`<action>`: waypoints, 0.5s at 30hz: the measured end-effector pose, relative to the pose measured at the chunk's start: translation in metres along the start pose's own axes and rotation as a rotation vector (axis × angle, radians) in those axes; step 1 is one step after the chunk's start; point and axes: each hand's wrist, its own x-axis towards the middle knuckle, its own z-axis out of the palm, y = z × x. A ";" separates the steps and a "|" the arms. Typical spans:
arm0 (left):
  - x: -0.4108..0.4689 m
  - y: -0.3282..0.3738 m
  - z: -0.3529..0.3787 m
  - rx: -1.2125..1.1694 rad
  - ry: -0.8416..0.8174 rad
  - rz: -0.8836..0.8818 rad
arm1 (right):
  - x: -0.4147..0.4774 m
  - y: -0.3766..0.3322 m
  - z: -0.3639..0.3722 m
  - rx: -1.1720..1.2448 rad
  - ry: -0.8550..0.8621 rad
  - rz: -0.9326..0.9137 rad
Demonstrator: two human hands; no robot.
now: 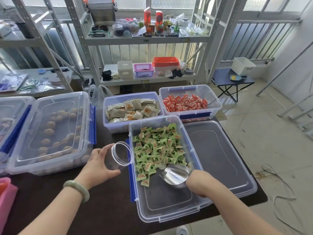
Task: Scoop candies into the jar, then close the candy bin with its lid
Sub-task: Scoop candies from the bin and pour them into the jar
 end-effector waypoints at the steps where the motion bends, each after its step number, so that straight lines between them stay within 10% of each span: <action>1: 0.000 0.000 -0.001 0.000 -0.007 0.009 | 0.001 -0.003 0.001 -0.019 -0.010 0.001; 15: -0.001 0.015 -0.005 0.017 -0.005 0.057 | 0.055 -0.030 0.010 0.341 0.174 0.023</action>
